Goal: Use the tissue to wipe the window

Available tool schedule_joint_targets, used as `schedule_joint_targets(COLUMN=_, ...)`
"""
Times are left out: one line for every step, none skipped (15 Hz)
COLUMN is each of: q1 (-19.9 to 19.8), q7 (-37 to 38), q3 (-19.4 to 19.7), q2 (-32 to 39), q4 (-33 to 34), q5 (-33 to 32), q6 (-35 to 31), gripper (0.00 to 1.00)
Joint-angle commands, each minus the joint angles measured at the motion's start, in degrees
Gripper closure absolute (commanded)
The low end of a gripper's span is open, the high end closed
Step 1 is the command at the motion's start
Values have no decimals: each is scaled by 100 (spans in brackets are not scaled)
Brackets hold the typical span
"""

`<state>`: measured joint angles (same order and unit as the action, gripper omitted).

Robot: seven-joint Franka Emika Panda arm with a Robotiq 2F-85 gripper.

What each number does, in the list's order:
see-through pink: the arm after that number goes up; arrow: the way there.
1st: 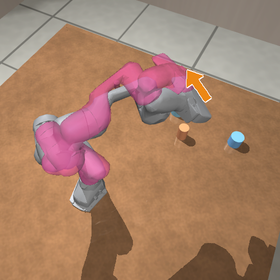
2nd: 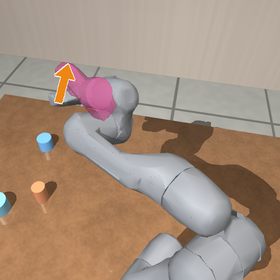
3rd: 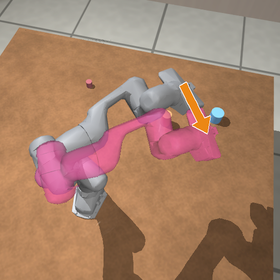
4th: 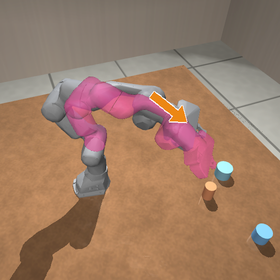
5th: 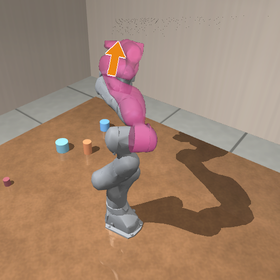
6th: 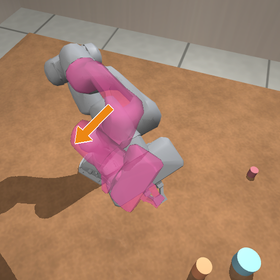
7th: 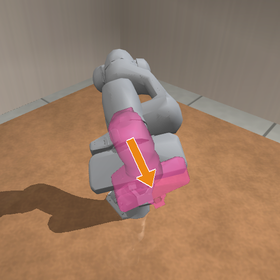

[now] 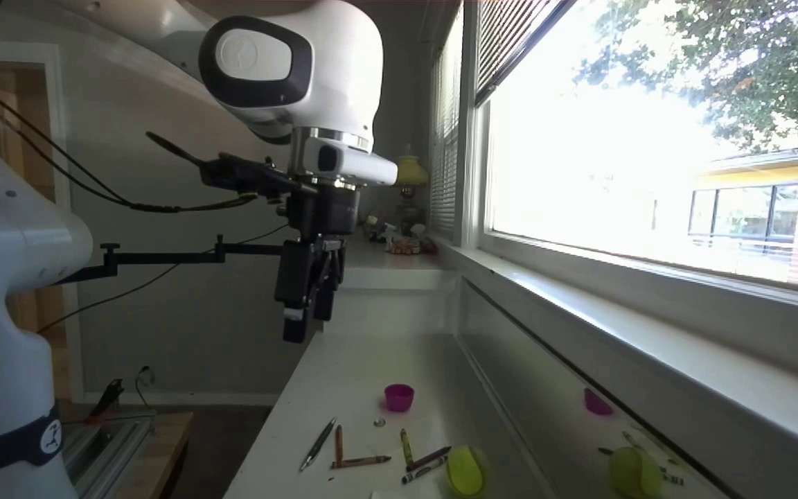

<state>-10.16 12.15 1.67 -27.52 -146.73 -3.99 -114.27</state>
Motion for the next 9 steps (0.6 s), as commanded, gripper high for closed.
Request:
schedule_joint_targets(q1=50, q7=16, q3=44, q2=-3, q4=14, q5=-21, q6=11, gripper=0)
schedule_joint_targets(q1=50, q7=16, q3=44, q2=-2, q4=15, q5=-21, q6=11, gripper=0)
schedule_joint_targets(q1=51, q7=16, q3=43, q2=-3, q4=15, q5=-21, q6=11, gripper=0)
schedule_joint_targets(q1=-29, q7=154, q3=-15, q2=87, q4=-53, q5=-213, q6=-197, gripper=0)
schedule_joint_targets(q1=-53, q7=190, q3=-7, q2=133, q4=-94, q5=-225, q6=-288, gripper=0)
schedule_joint_targets(q1=-64, q7=139, q3=29, q2=229, q4=-148, q5=-228, q6=-438, gripper=0)
schedule_joint_targets(q1=-74, q7=137, q3=53, q2=304, q4=-161, q5=-203, q6=-490, gripper=0)
schedule_joint_targets(q1=-77, q7=118, q3=93, q2=415, q4=-206, q5=-156, q6=-682, gripper=0)
schedule_joint_targets(q1=-86, q7=120, q3=110, q2=477, q4=-275, q5=-168, q6=-899, gripper=0)
